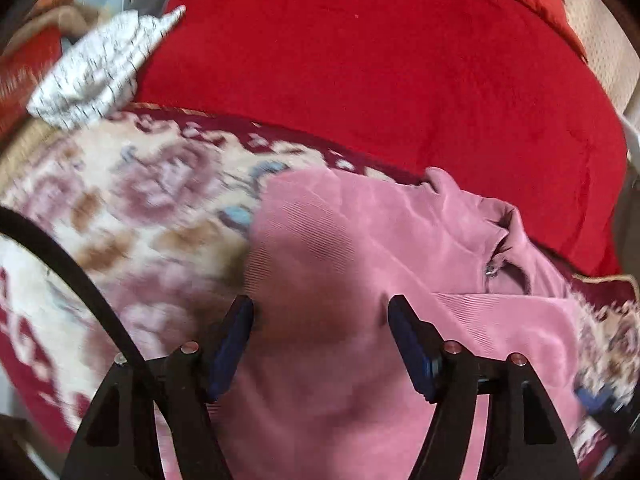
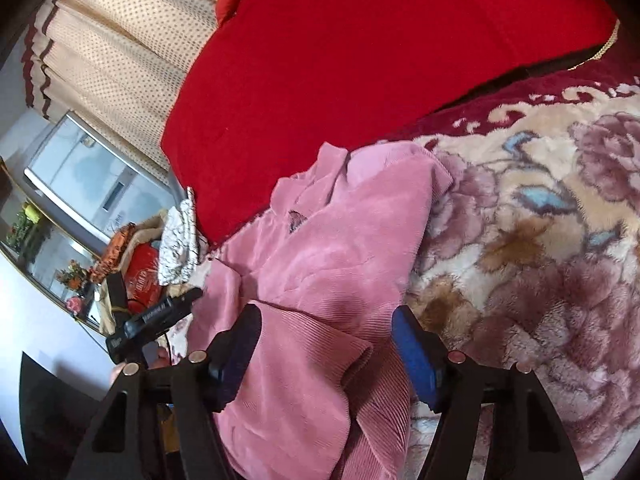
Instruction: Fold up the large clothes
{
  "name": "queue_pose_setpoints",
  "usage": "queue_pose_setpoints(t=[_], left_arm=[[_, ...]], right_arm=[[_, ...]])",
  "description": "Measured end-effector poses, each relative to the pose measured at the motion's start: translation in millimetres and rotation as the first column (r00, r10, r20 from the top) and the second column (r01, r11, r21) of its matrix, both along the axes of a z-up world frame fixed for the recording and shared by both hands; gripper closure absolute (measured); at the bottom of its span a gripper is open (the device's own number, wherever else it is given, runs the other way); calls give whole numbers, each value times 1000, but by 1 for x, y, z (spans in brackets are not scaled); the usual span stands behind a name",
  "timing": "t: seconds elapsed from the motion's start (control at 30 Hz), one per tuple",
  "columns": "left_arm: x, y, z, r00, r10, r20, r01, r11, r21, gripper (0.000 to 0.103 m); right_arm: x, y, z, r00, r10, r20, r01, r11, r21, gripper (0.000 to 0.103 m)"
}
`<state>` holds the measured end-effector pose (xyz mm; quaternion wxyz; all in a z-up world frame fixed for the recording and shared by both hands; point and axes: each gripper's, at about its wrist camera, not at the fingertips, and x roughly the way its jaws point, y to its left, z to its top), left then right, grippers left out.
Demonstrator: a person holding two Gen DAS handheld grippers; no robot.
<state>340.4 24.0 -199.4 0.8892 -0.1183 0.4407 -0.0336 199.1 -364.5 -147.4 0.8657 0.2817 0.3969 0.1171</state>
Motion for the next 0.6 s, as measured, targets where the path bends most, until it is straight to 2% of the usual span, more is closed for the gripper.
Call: queue_pose_setpoints(t=[0.03,0.1,0.13,0.17,0.23,0.27,0.3,0.33,0.4,0.47,0.6], left_arm=[[-2,-6,-3,1000,2,14,-2,1000,11,39],[-6,-14,-7,999,5,52,-9,997,75,66],[-8,-13,-10,997,6,74,-15,994,108,71],[-9,-10,-12,996,11,89,-21,993,112,77],[-13,-3,-10,995,22,100,-30,997,72,82],[-13,0,-7,994,22,112,-28,998,53,89],[-14,1,-4,992,20,125,-27,998,53,92],[-14,3,-3,991,20,132,-28,998,57,92],[-14,9,-2,991,30,132,-35,999,34,94],[-15,14,1,989,43,139,-45,999,13,95],[-18,18,3,985,40,168,-47,998,38,95]], right_arm=[[2,4,-3,1000,12,-7,-12,1000,-9,32],[4,15,-7,998,53,-24,-54,998,-32,32],[3,24,-8,997,76,-26,-77,995,-61,32],[0,32,-7,995,95,-22,-97,990,-99,32],[-7,44,-6,993,119,-15,-119,979,-165,35],[-11,49,-6,992,126,-13,-126,973,-194,41],[-17,55,-5,991,132,0,-129,964,-230,56],[-19,58,-5,991,134,8,-128,960,-248,64],[-28,66,-3,994,101,48,-78,936,-342,76],[-34,72,-2,992,89,85,-51,925,-376,78],[-42,95,6,979,132,157,-44,884,-465,82]])
